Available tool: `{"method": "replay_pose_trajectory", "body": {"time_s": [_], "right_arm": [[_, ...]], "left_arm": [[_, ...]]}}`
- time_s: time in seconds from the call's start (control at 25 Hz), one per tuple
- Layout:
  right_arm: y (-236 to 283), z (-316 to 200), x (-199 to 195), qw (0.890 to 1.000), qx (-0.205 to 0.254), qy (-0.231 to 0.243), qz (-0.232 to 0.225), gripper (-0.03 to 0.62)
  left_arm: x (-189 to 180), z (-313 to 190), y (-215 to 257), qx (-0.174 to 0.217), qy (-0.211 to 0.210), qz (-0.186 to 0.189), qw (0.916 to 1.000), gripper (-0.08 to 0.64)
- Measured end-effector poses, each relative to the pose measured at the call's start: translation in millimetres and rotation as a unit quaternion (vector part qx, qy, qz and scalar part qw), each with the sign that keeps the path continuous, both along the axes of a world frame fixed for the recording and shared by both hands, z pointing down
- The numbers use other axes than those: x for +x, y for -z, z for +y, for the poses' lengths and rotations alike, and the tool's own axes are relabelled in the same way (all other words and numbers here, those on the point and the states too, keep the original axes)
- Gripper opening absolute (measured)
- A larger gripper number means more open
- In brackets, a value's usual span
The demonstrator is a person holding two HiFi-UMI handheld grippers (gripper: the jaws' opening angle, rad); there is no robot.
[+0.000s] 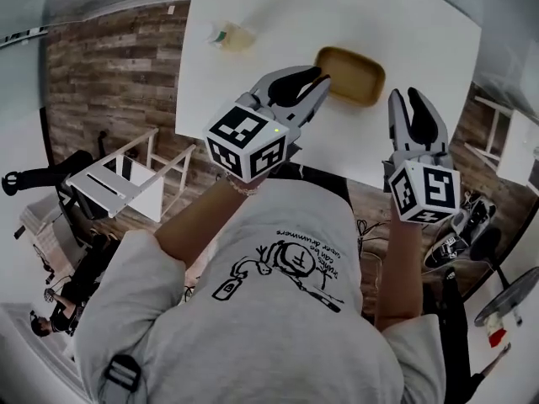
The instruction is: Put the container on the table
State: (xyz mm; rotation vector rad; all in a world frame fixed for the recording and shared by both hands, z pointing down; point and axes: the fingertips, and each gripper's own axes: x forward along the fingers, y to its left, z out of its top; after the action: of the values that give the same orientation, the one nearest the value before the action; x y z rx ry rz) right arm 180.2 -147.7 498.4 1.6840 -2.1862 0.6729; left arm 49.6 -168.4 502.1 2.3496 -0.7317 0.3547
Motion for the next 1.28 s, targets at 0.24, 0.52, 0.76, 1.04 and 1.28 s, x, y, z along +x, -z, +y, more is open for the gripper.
{"method": "replay_pose_trajectory", "body": {"time_s": [0.24,0.52,0.76,1.04,1.28], "right_arm": [[66.5,7.9,-15.6,0.998,0.063,0.025,-0.008,0.029],[141.7,24.9,-39.0,0.990,0.125,0.059,-0.018,0.006],[189.3,40.3,-56.6,0.983,0.161,0.078,-0.031,0.006],[231.7,60.3,-76.2,0.977,0.186,0.095,-0.032,0.006],[253.5,74.9,-77.7,0.974,0.200,0.099,-0.029,0.006]], "left_arm": [[-1.2,10.3,59.4,0.054,-0.011,0.030,0.9980,0.017],[3.4,27.7,126.8,0.101,-0.039,0.076,0.9912,0.006],[-1.9,45.9,178.5,0.149,-0.056,0.091,0.9831,0.005],[-13.0,67.4,224.7,0.179,-0.061,0.104,0.9763,0.005],[-15.5,79.4,251.8,0.203,-0.055,0.110,0.9715,0.005]]}}
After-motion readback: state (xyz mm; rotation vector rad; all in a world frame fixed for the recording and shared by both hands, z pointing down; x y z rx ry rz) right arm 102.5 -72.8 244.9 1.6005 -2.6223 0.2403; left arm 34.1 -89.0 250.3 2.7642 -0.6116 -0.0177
